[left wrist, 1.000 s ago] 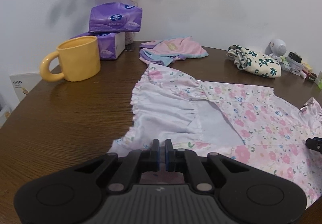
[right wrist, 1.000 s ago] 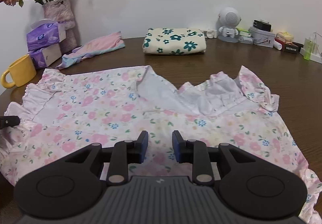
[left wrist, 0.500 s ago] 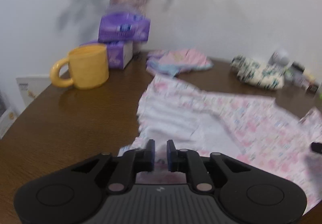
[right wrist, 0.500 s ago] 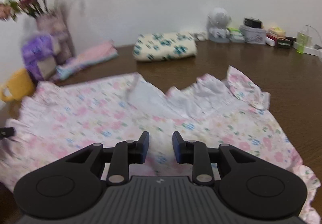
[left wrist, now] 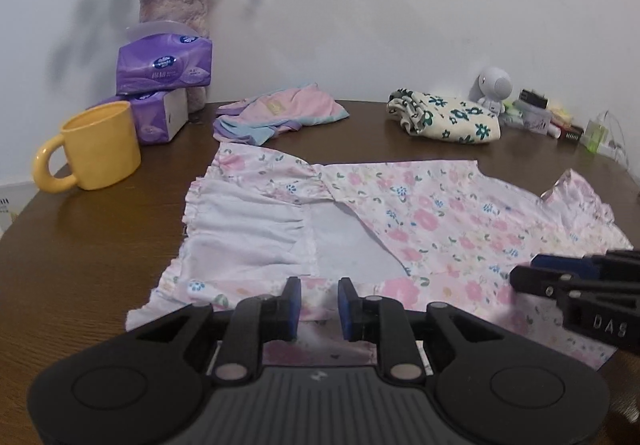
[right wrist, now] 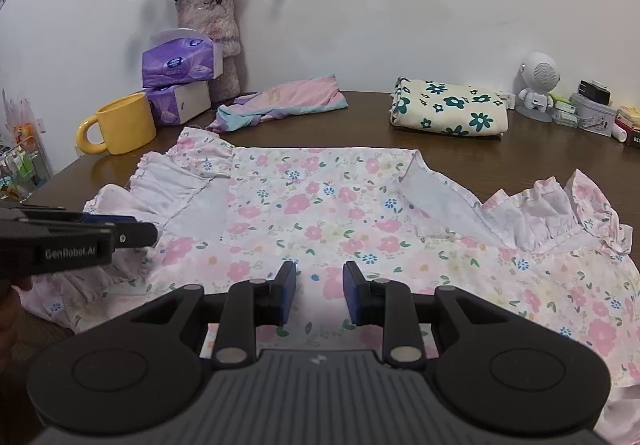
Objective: Fold clothes
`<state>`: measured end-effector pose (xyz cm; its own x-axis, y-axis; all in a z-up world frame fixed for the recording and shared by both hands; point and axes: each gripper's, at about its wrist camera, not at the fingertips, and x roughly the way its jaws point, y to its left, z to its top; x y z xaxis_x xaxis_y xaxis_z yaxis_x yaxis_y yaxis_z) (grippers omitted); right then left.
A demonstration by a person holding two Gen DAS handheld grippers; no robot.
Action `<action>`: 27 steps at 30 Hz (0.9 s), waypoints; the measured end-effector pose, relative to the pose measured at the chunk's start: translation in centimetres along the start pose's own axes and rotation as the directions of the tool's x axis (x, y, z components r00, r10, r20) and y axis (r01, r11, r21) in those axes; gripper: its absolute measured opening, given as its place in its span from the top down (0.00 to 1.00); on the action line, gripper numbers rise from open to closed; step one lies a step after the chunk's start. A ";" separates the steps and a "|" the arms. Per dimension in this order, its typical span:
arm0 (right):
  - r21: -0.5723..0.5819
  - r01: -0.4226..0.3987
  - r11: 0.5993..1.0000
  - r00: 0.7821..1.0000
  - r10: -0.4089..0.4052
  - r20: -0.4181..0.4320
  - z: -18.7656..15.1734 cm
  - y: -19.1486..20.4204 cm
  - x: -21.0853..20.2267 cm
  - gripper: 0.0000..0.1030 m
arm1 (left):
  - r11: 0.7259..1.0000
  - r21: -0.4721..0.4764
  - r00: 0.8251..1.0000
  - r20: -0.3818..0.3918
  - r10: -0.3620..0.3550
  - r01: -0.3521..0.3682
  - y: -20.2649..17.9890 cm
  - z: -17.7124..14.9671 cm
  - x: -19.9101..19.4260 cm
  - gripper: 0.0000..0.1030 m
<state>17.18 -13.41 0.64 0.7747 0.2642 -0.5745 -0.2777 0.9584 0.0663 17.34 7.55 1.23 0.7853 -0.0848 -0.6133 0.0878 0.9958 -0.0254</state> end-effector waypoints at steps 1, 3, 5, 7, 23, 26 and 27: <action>0.005 0.009 1.000 1.000 -0.009 -0.004 0.0 -0.2 0.1 0.75 | 1.000 0.002 1.000 -0.004 0.003 -0.003 0.0 -0.1 0.1 0.82; 0.023 0.025 0.999 0.999 -0.025 -0.023 -0.2 -0.8 0.4 0.75 | 1.000 0.003 1.000 -0.010 0.008 -0.008 0.0 -0.2 0.2 0.82; 0.045 0.033 0.998 0.999 -0.031 -0.031 -0.3 -1.6 0.4 0.75 | 1.000 -0.002 1.000 -0.015 0.016 -0.016 0.3 -0.1 0.2 0.82; 0.055 0.045 0.997 0.999 -0.044 -0.029 -0.3 -2.1 0.3 0.75 | 1.000 -0.009 0.999 -0.020 0.025 -0.025 0.6 -0.1 0.2 0.82; 0.078 0.125 0.989 0.992 -0.123 -0.034 -0.4 -3.2 0.3 0.75 | 0.991 -0.072 0.993 -0.034 0.111 -0.113 2.4 0.3 0.3 0.80; 0.086 0.133 0.987 0.991 -0.130 -0.035 -0.4 -3.4 0.2 0.75 | 0.988 -0.079 0.991 -0.037 0.127 -0.130 2.7 0.3 0.2 0.80; 0.089 0.135 0.987 0.991 -0.132 -0.036 -0.4 -3.5 0.2 0.75 | 0.987 -0.080 0.990 -0.038 0.133 -0.136 2.8 0.3 0.2 0.80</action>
<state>18.06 -16.76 -0.05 0.7837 0.1312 -0.6072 -0.1191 0.9910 0.0604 17.91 10.28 1.28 0.7664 0.0502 -0.6404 -0.0692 0.9976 -0.0047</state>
